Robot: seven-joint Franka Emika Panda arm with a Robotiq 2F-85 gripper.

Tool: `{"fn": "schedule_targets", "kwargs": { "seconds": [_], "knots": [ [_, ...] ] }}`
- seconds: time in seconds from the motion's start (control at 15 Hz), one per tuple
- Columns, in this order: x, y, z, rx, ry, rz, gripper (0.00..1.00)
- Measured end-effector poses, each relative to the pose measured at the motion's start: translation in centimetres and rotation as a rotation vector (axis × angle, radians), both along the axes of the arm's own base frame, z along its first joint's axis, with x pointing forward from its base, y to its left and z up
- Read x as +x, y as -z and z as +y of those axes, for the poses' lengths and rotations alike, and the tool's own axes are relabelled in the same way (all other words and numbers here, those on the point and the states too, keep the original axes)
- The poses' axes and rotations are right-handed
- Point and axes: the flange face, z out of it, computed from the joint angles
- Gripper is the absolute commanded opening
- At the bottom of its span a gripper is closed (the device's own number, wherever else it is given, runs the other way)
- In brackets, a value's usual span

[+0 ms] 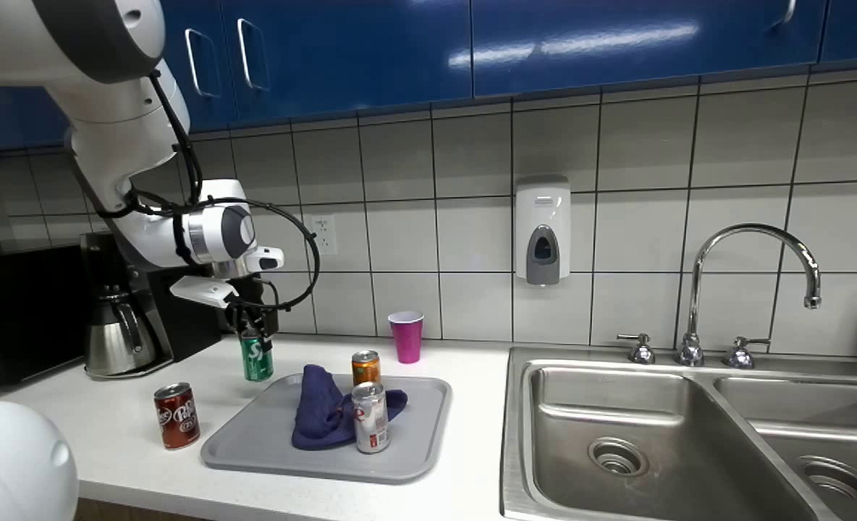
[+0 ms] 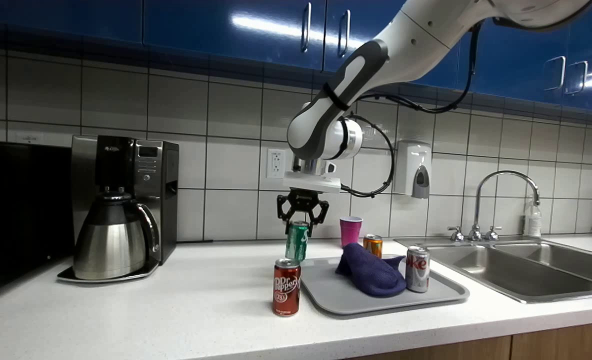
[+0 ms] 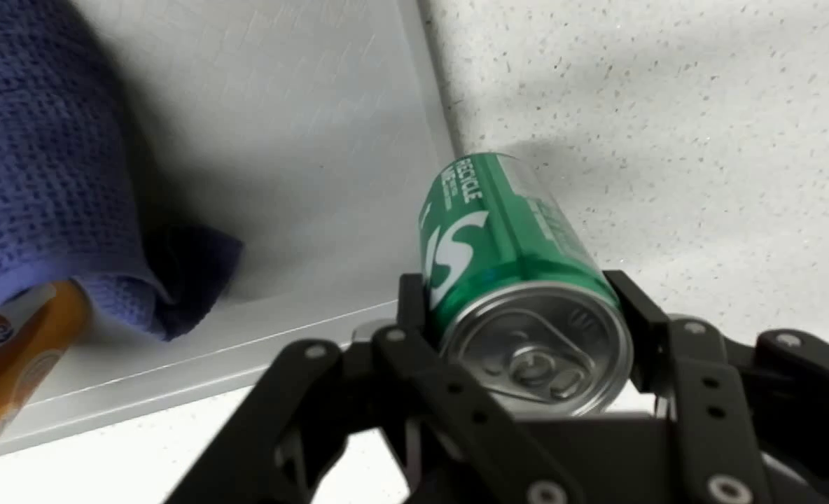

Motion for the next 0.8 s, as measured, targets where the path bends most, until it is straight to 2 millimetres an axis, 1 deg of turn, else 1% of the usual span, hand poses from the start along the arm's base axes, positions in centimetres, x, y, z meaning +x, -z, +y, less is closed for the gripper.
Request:
{"fn": "schedule_targets", "kwargs": {
  "seconds": [0.47, 0.8],
  "knots": [
    [-1.4, 0.0, 3.2, -0.001, -0.103, 0.000, 0.38],
    [-1.9, 0.1, 4.2, -0.005, -0.143, 0.002, 0.38]
  ]
}}
